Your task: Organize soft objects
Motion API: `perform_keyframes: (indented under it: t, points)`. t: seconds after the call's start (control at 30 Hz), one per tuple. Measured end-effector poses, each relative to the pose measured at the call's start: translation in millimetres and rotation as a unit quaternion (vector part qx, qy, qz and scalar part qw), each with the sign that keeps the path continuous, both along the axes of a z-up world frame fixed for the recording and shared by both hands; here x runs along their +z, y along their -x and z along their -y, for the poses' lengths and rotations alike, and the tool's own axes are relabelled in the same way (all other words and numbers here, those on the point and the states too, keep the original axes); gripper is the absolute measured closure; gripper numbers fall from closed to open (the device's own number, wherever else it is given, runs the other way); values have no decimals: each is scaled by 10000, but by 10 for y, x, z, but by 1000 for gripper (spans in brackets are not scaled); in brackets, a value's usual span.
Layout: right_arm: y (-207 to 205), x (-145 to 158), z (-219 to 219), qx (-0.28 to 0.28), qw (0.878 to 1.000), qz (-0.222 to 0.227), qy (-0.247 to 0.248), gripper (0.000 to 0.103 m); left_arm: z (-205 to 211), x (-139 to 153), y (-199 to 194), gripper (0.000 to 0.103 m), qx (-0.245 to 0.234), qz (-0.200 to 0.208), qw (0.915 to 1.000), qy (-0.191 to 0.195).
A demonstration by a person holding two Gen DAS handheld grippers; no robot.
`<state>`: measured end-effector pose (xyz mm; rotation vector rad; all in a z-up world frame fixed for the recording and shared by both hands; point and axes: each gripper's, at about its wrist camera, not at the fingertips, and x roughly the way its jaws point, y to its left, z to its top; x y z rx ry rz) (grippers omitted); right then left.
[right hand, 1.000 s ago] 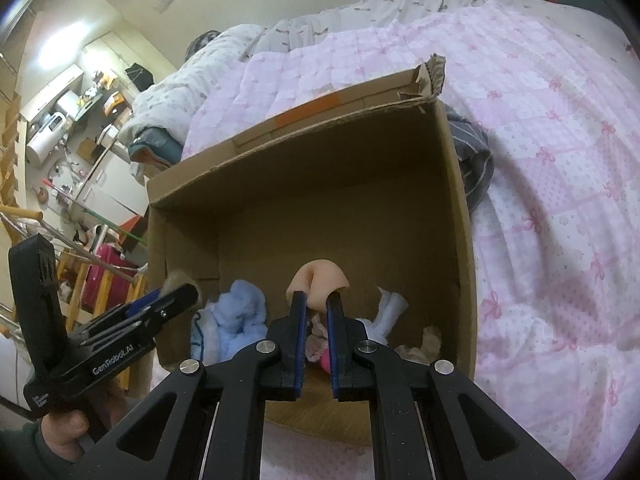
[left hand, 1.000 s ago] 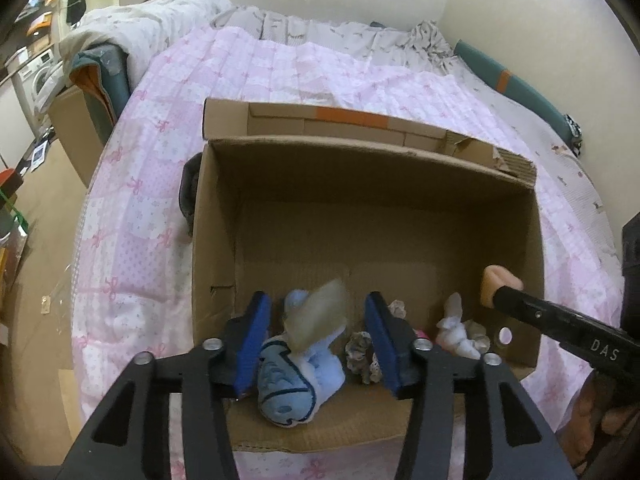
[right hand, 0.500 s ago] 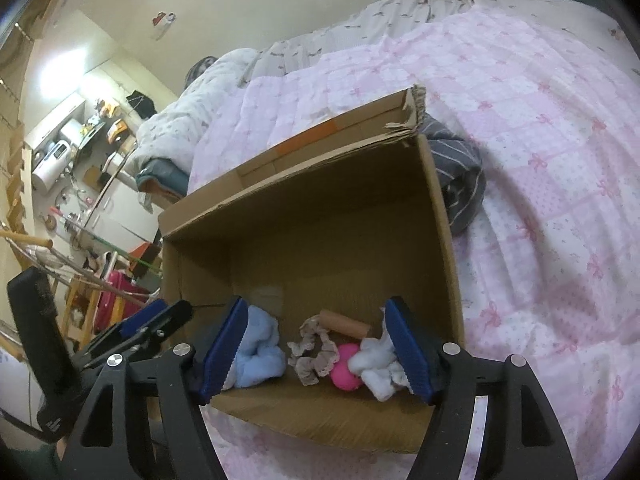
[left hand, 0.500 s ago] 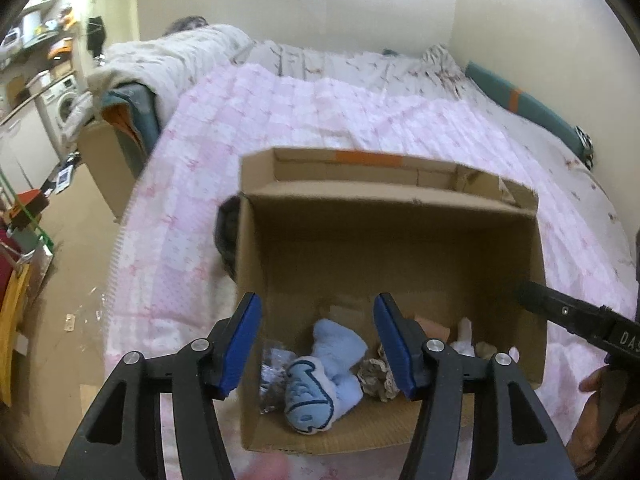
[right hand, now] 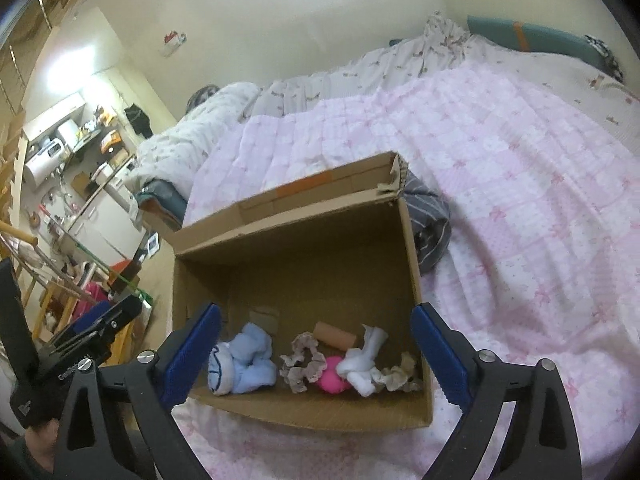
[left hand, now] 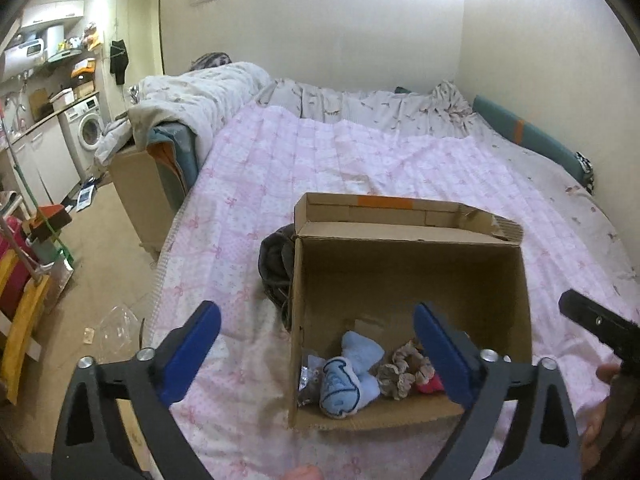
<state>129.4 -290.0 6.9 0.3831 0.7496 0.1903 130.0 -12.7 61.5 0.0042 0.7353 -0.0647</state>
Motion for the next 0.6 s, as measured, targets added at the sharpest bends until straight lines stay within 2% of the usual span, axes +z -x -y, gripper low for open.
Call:
perform_keyframes:
  t: [0.23,0.6]
  points:
    - [350,217,-112,-120,9984,414,371,0,-109,54,318,1,50,-52,9999,106]
    - [716,81,-254,-179,9964,347,754,0,-76,-97,644,1,-67,-218,9997,12]
